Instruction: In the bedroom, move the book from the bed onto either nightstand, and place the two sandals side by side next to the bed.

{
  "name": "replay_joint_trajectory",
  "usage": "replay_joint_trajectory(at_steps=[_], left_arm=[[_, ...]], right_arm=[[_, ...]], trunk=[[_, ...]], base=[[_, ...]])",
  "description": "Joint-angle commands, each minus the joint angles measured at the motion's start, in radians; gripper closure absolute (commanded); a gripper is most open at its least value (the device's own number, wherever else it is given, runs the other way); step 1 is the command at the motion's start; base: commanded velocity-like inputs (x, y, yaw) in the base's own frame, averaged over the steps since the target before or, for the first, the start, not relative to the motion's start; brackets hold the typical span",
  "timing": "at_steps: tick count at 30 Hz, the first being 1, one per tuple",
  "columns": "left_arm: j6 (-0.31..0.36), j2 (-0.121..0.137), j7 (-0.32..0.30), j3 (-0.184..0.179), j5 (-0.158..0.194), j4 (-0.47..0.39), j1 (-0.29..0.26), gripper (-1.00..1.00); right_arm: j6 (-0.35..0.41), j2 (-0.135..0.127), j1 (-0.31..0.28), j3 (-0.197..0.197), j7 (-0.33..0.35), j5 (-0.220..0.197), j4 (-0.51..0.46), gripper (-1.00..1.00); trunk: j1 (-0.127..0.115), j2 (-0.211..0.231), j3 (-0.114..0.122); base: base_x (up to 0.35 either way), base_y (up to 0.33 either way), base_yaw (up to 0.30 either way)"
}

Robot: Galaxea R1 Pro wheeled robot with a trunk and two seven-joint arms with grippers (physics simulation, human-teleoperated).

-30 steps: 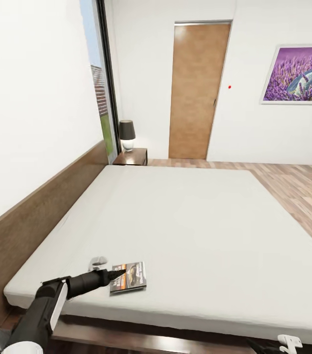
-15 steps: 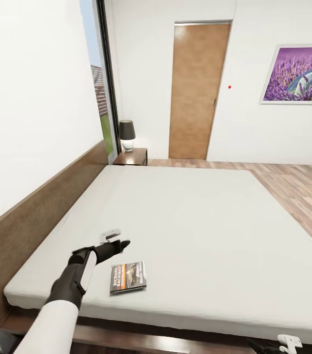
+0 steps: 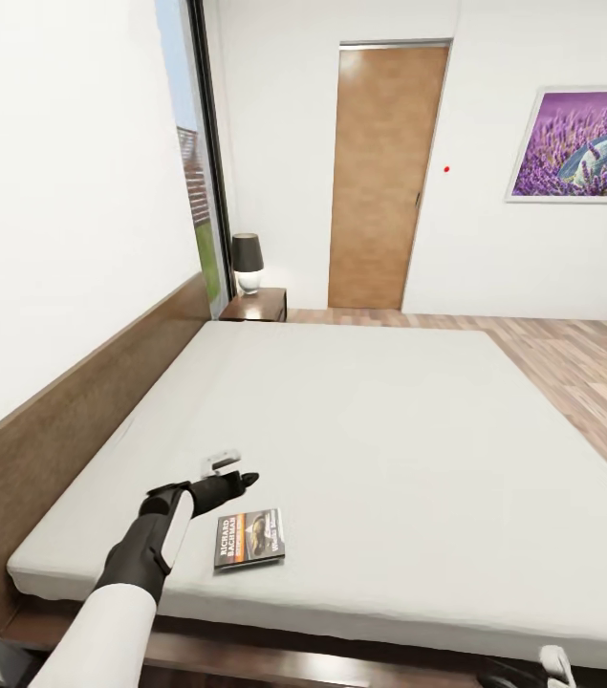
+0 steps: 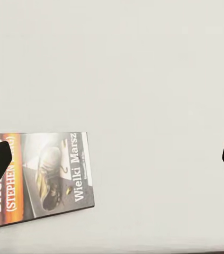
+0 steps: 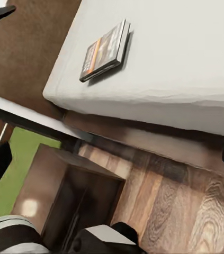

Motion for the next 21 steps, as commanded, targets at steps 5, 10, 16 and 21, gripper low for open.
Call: replay_joint_trajectory(at_steps=[5, 10, 16, 21], left_arm=[[0.008, -0.002, -0.001, -0.016, 0.008, 0.001, -0.001, -1.0], [0.007, -0.003, 0.0, -0.021, 0.008, 0.015, -0.001, -1.0], [0.007, -0.004, 0.0, -0.023, 0.008, 0.024, -0.001, -1.0], [0.007, -0.005, 0.0, -0.023, 0.008, 0.026, -0.001, -1.0]], right_arm=[[0.226, -0.027, -0.006, 0.001, 0.022, -0.005, -0.041, -1.0], [0.36, -0.032, -0.013, -0.002, -0.111, -0.001, -0.195, -1.0], [0.388, -0.032, -0.016, -0.004, -0.617, -0.001, -0.349, -1.0], [0.391, -0.032, -0.017, -0.006, -0.935, -0.003, -0.5, -1.0]], trunk=[[0.0, -0.001, -0.001], [0.0, -0.001, -0.001], [0.0, -0.001, -0.001], [0.0, -0.001, -0.001]], base=[[0.0, 0.0, 0.0], [0.0, 0.0, 0.0], [0.0, 0.0, 0.0], [0.0, 0.0, 0.0]])
